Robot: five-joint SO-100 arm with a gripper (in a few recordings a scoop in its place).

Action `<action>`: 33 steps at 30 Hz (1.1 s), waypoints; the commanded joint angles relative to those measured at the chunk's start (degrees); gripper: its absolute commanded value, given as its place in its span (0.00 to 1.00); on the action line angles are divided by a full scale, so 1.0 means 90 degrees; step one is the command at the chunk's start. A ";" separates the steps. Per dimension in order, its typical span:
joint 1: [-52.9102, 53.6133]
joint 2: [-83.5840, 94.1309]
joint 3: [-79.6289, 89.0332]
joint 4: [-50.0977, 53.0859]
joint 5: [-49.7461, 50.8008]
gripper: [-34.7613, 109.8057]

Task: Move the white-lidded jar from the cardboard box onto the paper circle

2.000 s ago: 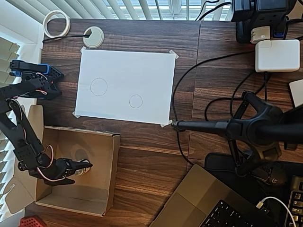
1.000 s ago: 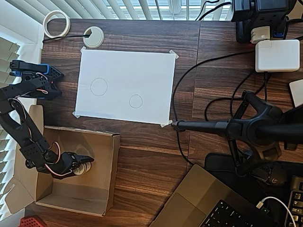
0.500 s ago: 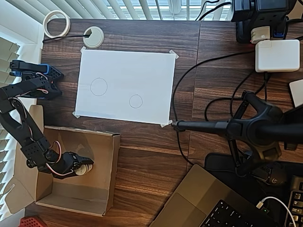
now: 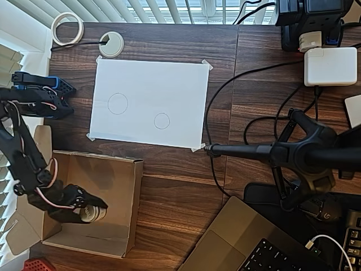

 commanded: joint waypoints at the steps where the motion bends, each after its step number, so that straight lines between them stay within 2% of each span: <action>1: -0.0684 0.1855 0.0059 -0.0371 -0.0059 0.27; 5: -0.1680 0.2197 0.0469 -0.0830 0.0195 0.26; 18: -0.4170 0.1660 0.1768 -0.0830 0.0713 0.25; 25: -0.4688 0.0840 0.2256 -0.0771 0.0840 0.25; 33: -0.4756 -0.0781 0.1641 -0.0732 0.0918 0.25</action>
